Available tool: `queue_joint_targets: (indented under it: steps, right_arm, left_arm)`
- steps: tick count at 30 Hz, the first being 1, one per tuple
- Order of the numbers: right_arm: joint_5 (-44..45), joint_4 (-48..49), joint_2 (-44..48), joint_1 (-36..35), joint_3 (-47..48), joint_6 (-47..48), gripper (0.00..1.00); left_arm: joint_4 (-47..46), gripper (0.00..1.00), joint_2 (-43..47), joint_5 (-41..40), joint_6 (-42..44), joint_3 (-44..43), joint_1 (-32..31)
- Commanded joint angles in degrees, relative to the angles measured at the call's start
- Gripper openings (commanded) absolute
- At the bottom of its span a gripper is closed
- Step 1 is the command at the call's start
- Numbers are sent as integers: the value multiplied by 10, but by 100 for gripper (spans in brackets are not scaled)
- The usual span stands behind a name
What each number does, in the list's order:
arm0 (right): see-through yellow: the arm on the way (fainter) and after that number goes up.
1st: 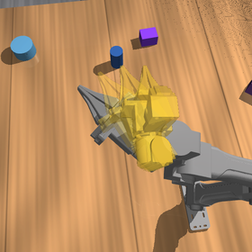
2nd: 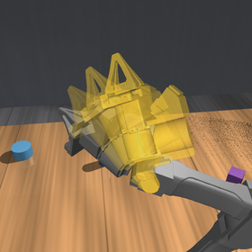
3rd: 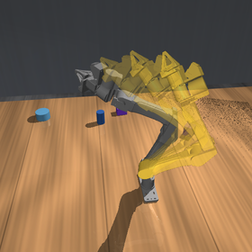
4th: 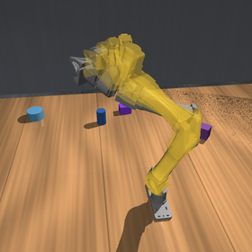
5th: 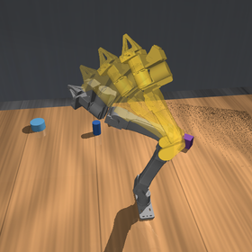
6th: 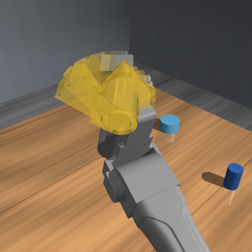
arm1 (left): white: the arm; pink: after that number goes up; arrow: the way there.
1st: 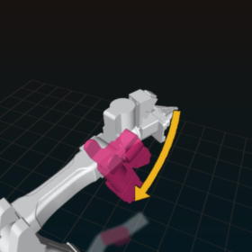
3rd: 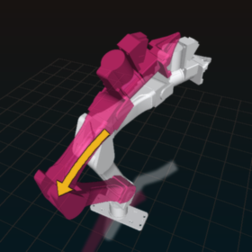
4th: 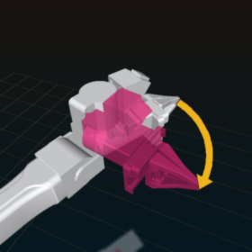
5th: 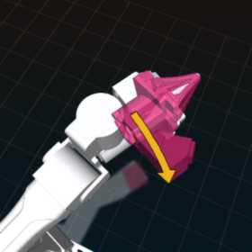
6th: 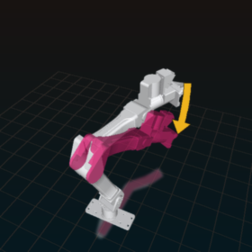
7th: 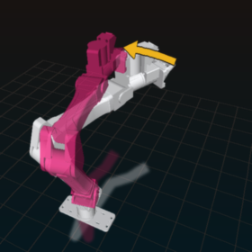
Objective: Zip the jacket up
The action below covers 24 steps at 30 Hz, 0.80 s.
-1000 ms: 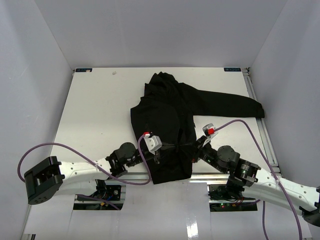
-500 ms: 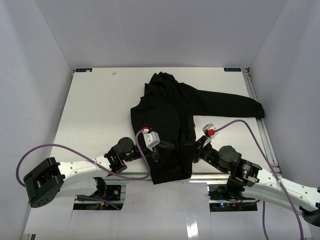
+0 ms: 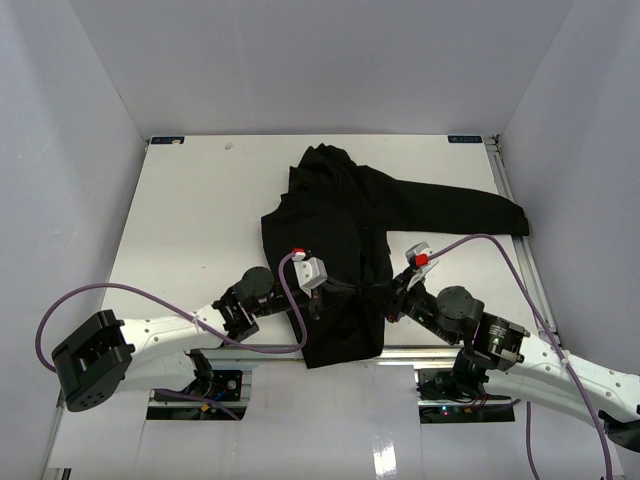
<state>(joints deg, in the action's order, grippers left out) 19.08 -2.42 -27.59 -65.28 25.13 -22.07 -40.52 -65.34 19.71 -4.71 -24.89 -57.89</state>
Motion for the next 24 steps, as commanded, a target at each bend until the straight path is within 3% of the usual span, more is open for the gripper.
queue_joint_targets:
  steps: [1, 20, 24]
  right_arm:
    - [35, 58, 31, 2, 50, 7, 8]
    - [25, 40, 39, 2, 37, -10, 8]
    - [11, 25, 11, 2, 38, -13, 13]
  left_arm:
    - [63, 0, -1, 13, 9, -1, -2]
    - [89, 0, -9, -10, 12, -14, -1]
    - [98, 0, -17, -4, -9, -24, -1]
